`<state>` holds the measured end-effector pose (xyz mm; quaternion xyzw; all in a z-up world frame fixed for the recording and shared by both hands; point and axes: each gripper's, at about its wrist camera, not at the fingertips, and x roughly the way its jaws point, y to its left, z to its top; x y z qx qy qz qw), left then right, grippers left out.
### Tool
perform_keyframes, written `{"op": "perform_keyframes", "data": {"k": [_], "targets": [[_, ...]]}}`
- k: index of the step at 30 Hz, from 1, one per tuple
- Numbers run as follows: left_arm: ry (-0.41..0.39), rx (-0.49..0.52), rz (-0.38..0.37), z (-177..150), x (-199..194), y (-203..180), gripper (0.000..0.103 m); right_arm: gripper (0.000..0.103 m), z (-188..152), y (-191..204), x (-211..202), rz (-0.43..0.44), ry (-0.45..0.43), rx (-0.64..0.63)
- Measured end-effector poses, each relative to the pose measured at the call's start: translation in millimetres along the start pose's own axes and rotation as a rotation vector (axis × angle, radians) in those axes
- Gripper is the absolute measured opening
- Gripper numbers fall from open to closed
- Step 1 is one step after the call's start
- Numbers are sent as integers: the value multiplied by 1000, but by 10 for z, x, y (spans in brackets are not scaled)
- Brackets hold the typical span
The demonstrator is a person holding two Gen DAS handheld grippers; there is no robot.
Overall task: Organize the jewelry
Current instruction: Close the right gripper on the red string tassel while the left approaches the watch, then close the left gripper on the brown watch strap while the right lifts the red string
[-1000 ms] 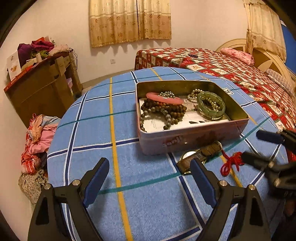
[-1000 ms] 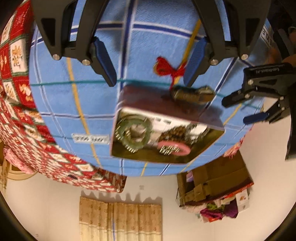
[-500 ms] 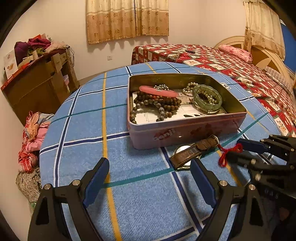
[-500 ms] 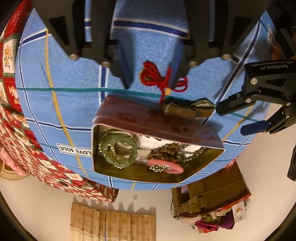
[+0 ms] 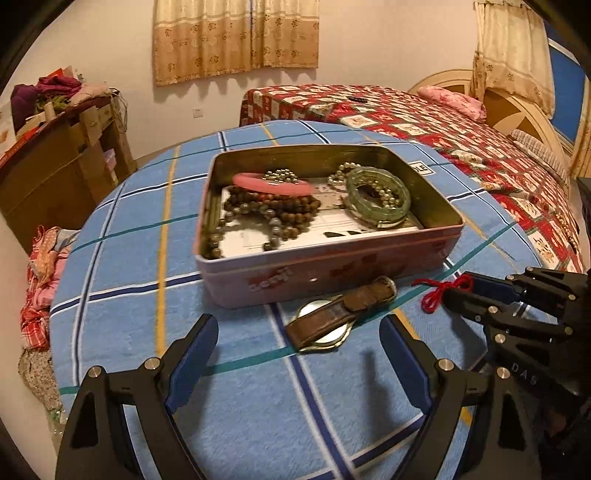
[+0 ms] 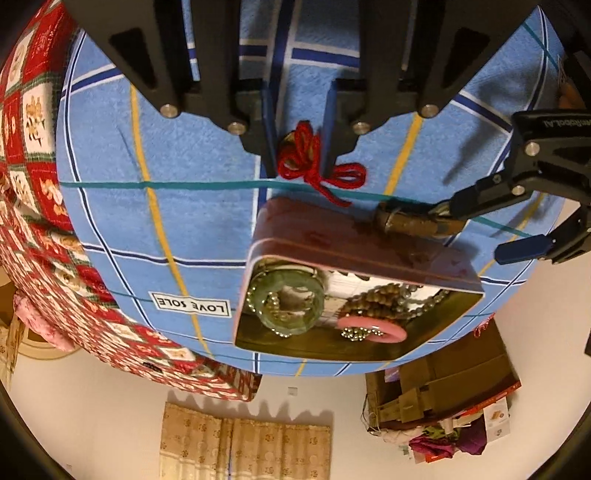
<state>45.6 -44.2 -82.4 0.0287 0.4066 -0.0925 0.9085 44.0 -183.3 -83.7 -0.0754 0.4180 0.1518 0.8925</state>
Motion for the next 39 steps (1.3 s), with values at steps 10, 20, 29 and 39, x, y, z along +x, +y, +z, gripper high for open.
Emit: {"op": "perform_keyframes", "data": {"k": [10,20,29,39], "targets": [[56,41,-18,70,216,-98,89,25,-12,6,7,9,-13,-6],[42,78,-58,-31,101,-137,46,25,-27,-7,-9,25,-18,-5],[21,57,-65,-168,-108,-29,46,24,-45,61,-81,53,-30,-23],[-18,44,-65,-122,-273,38,46,16,6,130,-181,52,-46,-55]]}}
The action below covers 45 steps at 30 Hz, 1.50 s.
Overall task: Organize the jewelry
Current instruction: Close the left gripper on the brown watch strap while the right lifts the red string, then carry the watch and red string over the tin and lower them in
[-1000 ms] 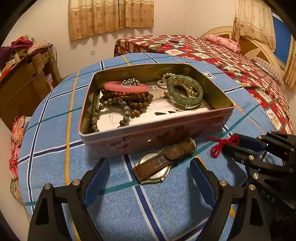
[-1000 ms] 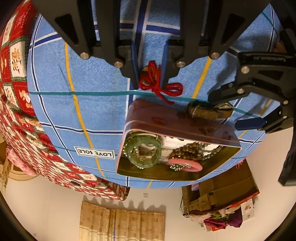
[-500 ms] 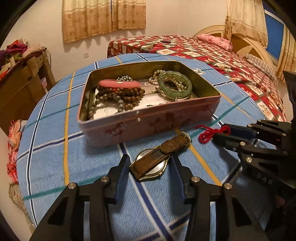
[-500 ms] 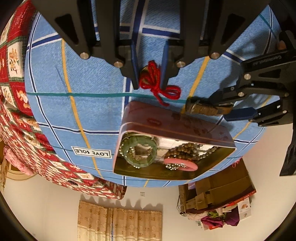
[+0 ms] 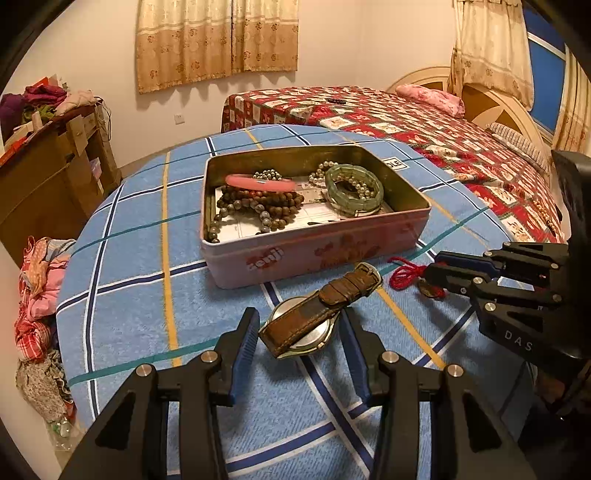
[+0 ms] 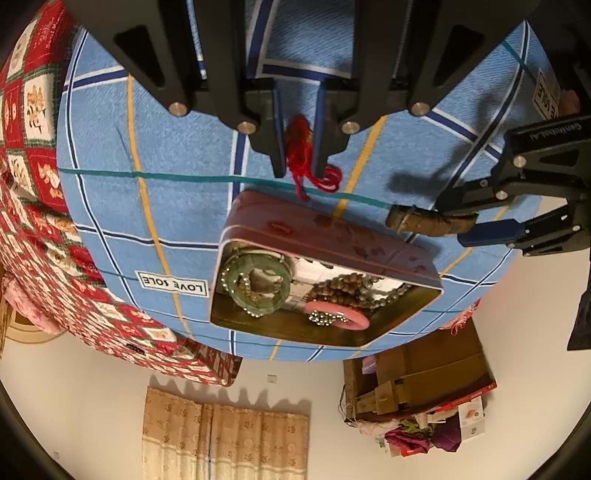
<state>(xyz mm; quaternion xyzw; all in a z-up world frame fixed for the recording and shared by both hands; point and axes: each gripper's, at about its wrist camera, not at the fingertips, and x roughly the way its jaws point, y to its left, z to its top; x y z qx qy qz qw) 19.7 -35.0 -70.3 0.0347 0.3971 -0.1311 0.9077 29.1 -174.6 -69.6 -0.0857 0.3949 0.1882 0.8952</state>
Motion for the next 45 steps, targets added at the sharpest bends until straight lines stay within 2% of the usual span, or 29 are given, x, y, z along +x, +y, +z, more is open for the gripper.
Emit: {"op": "perform_keyframes", "data": {"k": [1,3,5,6,9,12,14,15,19,26,33,45], "targets": [[1,-3,0,-5,1,11,46,16,-2,-7,3,-3,2,0],[5,-6,3,-20,6,27,46,24,-3,-29,31,8,13,6],[10,-10,2,-34,19,45,46,52,5,-50,62,3,17,11],[12,-10,3,-40,27,51,46,55,9,-57,77,4,18,12],[19,-13,2,-47,57,56,46,56,32,-54,153,0,34,-1],[23,-15,3,-56,76,66,46,50,32,-63,244,19,60,3],[25,-19,4,-55,86,77,46,34,17,-58,239,21,50,-8],[25,-20,4,-56,84,80,46,9,16,-50,227,35,51,-13],[8,-20,2,-36,29,80,46,8,-9,-52,181,65,52,-7],[-37,-27,0,45,-156,95,46,8,51,-13,-70,88,-11,-4],[-91,-6,8,300,-309,101,46,8,301,-12,-333,95,-97,-12],[-140,21,26,779,-284,166,46,8,716,-195,-313,87,-160,-1]]}}
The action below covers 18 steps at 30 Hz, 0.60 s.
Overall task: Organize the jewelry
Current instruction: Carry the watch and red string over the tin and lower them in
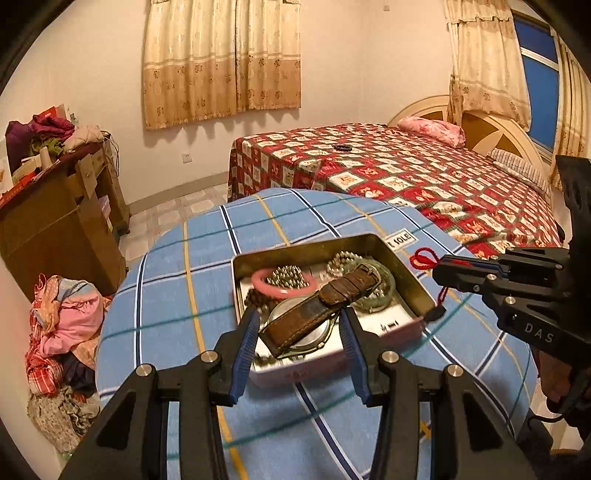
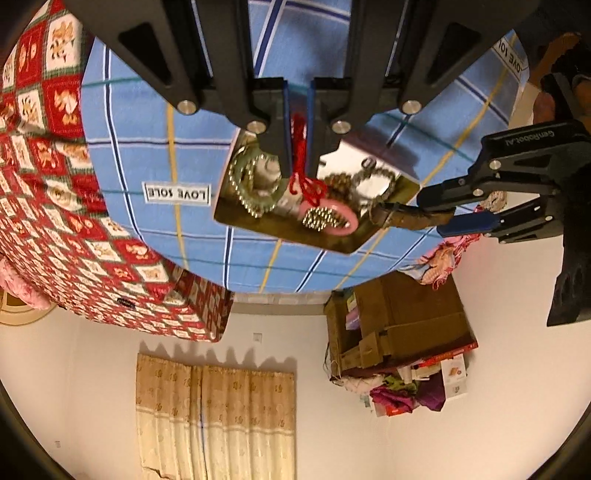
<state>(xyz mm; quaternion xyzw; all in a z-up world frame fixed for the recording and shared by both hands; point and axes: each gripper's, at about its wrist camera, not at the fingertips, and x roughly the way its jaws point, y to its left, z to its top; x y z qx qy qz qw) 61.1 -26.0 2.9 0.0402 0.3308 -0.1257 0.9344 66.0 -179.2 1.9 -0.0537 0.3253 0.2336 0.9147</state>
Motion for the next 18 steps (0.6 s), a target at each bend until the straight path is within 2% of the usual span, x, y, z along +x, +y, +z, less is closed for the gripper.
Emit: {"op": "perform_keyframes", "data": {"k": [18], "targets": [[20,19,20,289,335,95,46,8,350,-125,246,-8,-8,-9]]}}
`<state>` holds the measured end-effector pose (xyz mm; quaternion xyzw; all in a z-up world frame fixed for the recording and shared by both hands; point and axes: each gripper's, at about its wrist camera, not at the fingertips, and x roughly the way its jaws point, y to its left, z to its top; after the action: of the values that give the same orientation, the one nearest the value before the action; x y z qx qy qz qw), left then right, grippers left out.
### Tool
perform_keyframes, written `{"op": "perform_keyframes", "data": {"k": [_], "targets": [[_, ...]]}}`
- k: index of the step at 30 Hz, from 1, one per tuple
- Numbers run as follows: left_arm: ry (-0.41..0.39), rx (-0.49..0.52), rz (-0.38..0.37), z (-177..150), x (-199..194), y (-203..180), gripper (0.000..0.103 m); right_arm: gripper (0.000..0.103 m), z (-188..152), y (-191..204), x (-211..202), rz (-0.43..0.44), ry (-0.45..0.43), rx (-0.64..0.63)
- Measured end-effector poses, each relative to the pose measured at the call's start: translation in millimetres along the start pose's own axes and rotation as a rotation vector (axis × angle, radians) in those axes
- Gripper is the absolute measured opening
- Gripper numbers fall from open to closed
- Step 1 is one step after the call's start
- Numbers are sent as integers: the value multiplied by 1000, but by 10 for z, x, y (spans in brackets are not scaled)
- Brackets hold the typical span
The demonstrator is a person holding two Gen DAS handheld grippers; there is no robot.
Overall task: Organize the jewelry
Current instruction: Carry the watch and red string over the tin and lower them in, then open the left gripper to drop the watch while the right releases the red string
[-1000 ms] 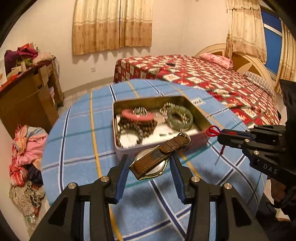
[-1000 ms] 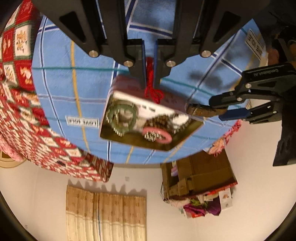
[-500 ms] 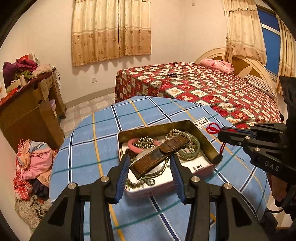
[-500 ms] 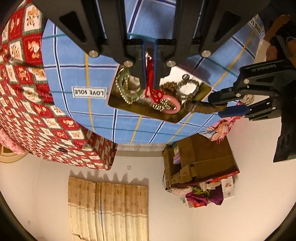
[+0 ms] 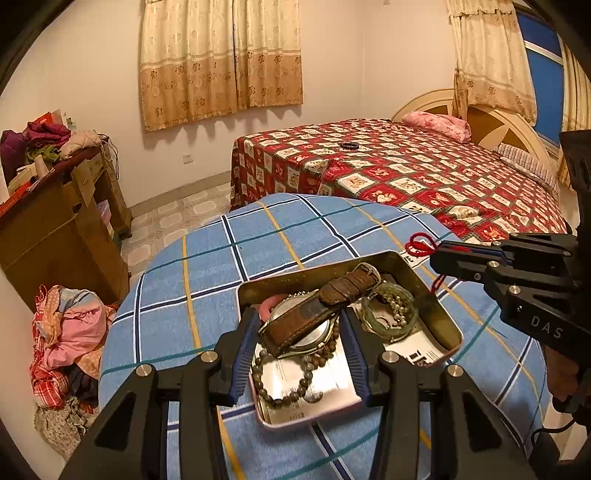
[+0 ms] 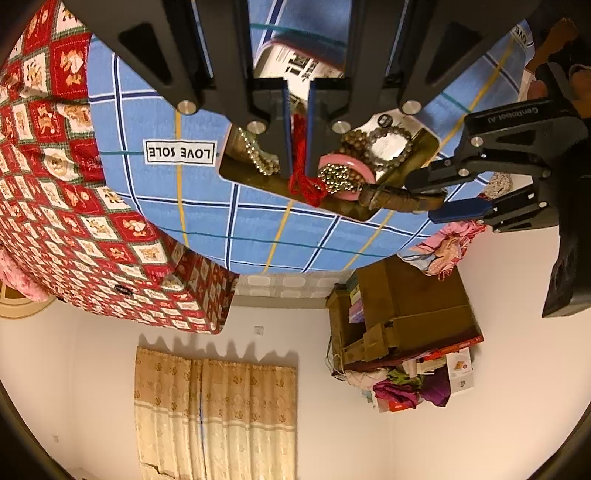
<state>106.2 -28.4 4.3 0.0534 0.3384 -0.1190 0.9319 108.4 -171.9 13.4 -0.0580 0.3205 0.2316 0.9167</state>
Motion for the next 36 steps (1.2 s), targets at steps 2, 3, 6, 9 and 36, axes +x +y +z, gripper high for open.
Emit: {"op": "perform_keyframes", "data": {"k": [2,3,6,9,36], "targets": [[2,3,2,16,31,-1,46,8,15,-1,39,-3,5,-2],[4,4,3,27,51,2,46,8,26,-6,68,-5,8,-4],[8,6,7,50,103,2,46,8,46,-32,136,-9,18,-3],[13,3,10,71,151,11,46,8,52,-47,204,-13,28,0],[76,-24,52,-27,564,112,46,8,-111,-147,671,-50,130,39]]}}
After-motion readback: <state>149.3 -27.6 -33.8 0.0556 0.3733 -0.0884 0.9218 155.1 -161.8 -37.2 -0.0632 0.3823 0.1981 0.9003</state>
